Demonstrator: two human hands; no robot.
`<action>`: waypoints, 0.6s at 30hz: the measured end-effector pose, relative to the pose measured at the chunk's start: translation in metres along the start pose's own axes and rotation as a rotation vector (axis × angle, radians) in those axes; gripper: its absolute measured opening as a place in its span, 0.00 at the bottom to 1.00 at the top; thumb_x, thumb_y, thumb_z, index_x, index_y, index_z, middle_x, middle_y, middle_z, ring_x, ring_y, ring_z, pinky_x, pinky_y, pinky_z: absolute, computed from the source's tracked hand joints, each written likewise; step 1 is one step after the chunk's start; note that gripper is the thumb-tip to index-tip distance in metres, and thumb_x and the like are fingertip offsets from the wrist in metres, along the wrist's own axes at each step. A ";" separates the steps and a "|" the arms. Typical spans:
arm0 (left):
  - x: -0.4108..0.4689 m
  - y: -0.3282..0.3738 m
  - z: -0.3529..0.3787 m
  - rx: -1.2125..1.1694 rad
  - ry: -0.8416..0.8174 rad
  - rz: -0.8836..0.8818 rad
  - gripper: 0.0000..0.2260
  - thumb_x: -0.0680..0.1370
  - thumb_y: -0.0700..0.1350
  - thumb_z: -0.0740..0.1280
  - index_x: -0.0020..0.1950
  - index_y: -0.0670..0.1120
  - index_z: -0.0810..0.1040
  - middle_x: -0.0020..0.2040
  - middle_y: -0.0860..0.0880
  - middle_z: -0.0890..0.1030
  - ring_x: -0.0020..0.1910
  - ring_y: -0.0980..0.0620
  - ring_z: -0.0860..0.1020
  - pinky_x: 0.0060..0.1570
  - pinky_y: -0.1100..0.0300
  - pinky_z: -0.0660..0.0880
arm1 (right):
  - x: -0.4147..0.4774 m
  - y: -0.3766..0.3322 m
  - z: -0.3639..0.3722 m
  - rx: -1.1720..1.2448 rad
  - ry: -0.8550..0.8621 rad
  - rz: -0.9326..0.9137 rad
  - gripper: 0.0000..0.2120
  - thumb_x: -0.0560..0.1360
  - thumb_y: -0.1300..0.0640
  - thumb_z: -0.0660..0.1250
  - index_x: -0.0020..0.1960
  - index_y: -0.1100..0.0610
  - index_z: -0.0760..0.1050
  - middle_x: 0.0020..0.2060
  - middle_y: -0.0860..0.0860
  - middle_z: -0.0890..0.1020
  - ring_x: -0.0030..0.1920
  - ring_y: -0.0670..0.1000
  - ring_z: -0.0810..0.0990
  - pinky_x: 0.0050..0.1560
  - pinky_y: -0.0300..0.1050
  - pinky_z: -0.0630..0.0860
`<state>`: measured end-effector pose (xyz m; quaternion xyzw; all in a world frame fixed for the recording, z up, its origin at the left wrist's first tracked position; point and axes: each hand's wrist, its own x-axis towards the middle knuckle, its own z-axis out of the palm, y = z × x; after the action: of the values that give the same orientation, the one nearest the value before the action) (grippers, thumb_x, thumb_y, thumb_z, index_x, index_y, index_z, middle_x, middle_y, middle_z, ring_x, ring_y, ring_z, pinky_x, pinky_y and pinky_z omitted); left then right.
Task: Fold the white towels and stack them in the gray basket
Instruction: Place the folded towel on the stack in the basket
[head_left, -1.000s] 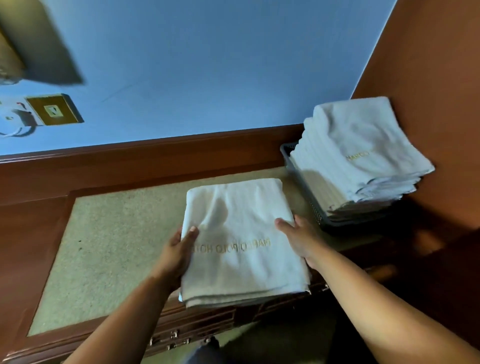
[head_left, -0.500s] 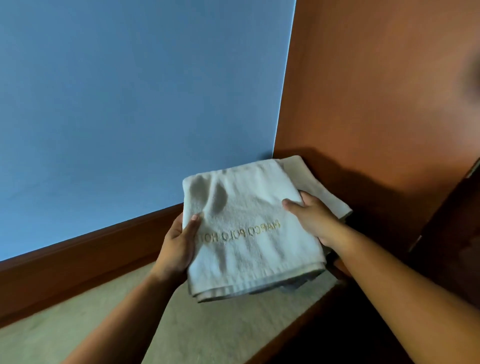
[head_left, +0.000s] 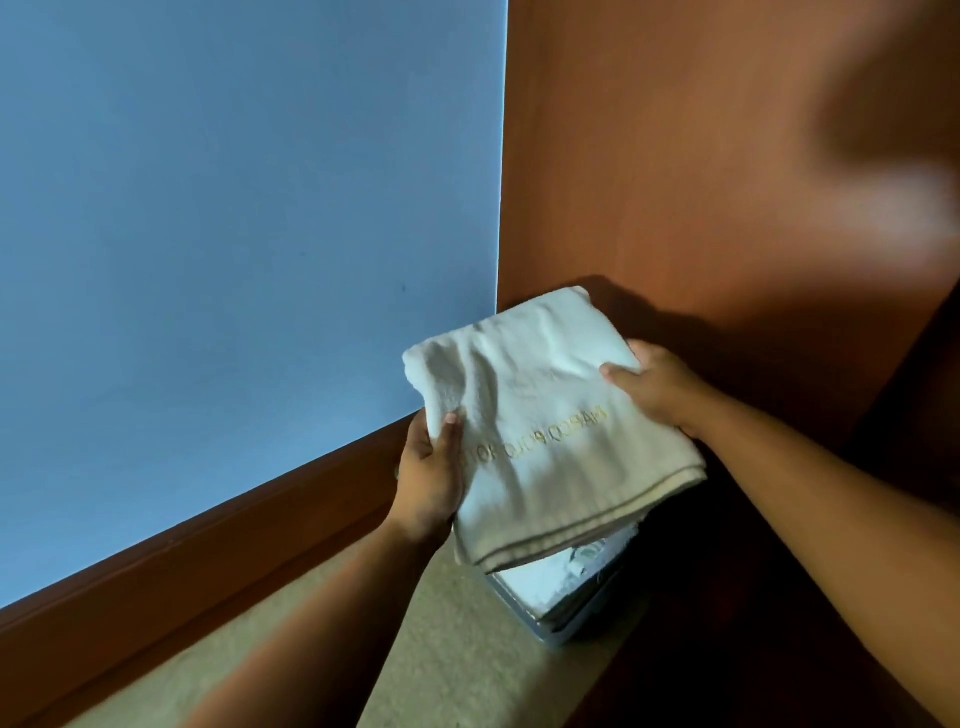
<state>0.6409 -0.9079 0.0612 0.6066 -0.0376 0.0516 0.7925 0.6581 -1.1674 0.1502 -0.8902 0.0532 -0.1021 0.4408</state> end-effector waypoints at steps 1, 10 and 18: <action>0.007 -0.002 0.010 0.010 0.011 0.019 0.11 0.84 0.51 0.64 0.63 0.48 0.78 0.55 0.42 0.84 0.55 0.40 0.84 0.54 0.43 0.81 | 0.012 0.001 -0.005 -0.028 -0.001 -0.017 0.13 0.80 0.55 0.66 0.64 0.56 0.76 0.54 0.52 0.81 0.52 0.52 0.79 0.50 0.43 0.71; 0.051 -0.027 0.063 0.073 0.034 0.031 0.12 0.83 0.52 0.65 0.65 0.51 0.72 0.57 0.48 0.84 0.58 0.46 0.82 0.58 0.46 0.80 | 0.110 0.021 -0.033 -0.342 -0.012 -0.130 0.22 0.80 0.45 0.63 0.71 0.53 0.70 0.65 0.52 0.78 0.63 0.55 0.77 0.63 0.50 0.73; 0.061 -0.065 0.067 0.303 0.057 -0.300 0.26 0.80 0.45 0.69 0.71 0.49 0.57 0.54 0.47 0.77 0.50 0.47 0.81 0.41 0.40 0.83 | 0.141 0.068 -0.006 -0.667 -0.123 -0.205 0.30 0.80 0.51 0.66 0.79 0.52 0.59 0.72 0.57 0.67 0.71 0.59 0.68 0.70 0.52 0.66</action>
<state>0.7095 -0.9871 0.0235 0.7158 0.0836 -0.0446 0.6919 0.7940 -1.2395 0.1189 -0.9903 -0.0325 -0.0692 0.1157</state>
